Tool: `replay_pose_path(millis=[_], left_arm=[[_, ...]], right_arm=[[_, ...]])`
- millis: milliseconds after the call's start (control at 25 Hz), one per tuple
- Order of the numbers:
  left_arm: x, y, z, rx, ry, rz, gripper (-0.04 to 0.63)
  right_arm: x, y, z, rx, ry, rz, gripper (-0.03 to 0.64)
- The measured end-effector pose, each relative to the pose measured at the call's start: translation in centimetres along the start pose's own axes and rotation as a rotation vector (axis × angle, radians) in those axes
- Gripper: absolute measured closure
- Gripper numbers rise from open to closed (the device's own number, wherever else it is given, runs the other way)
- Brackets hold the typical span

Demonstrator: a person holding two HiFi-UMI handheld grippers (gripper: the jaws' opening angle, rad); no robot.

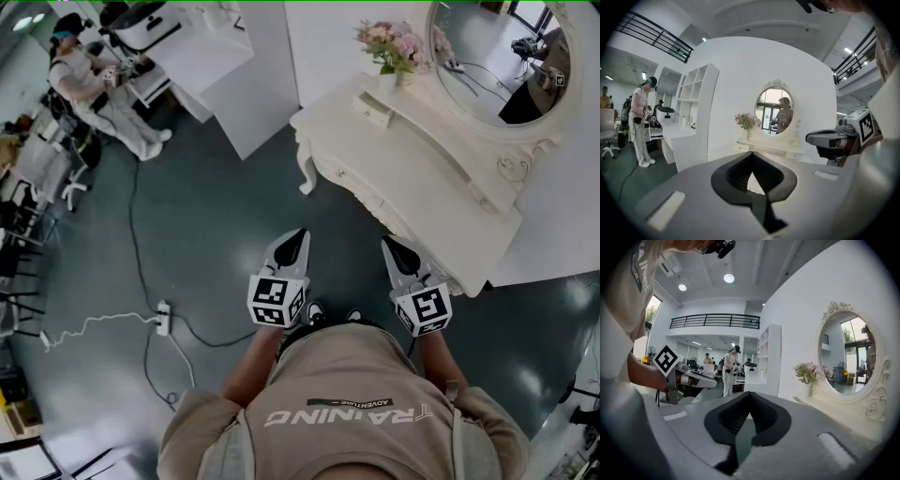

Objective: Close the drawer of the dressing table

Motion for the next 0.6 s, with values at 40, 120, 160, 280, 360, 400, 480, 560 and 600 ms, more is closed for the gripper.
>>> replay_pose_path(millis=[40, 120, 160, 280, 360, 400, 480, 560, 600], left_arm=[[-0.2, 0.0, 0.3, -0.001, 0.004, -0.001, 0.577], [-0.6, -0.1, 0.9, -0.003, 0.011, -0.001, 0.577], [-0.7, -0.2, 1.2, -0.004, 0.016, -0.001, 0.577], [-1.4, -0.4, 1.5, -0.003, 0.030, 0.003, 0.577], [-2.2, -0.3, 1.6, -0.004, 0.035, 0.003, 0.577], [-2.7, -0.3, 1.6, -0.005, 0.035, 0.002, 0.577], [-3.6, 0.0, 1.5, -0.007, 0.034, -0.002, 0.577], [-4.4, 0.4, 1.4, -0.013, 0.036, -0.009, 0.577], [-4.8, 0.7, 1.3, -0.017, 0.038, -0.013, 0.577]], right_arm=[[0.1, 0.0, 0.4, 0.000, 0.000, 0.000, 0.615], [0.4, -0.2, 1.1, 0.003, 0.002, 0.002, 0.615], [0.5, -0.3, 1.4, 0.009, 0.003, 0.001, 0.615], [0.4, -0.7, 2.3, 0.029, 0.012, -0.026, 0.615], [0.2, -0.7, 3.0, 0.025, 0.031, -0.045, 0.615], [0.2, -0.6, 3.3, 0.024, 0.039, -0.037, 0.615], [0.3, -0.3, 3.8, 0.027, 0.056, 0.003, 0.615], [0.3, 0.0, 4.0, 0.028, 0.078, 0.039, 0.615], [0.3, 0.2, 4.1, 0.028, 0.088, 0.052, 0.615]])
Point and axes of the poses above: the fingertips, and each gripper's own axes: z forward along the fingers, x to its right, y out of its underside, the point moved 3 cm from there along -z, backward along the fingers, and after that the axes turned 9 degrees about -y, right-handed, at the moved point
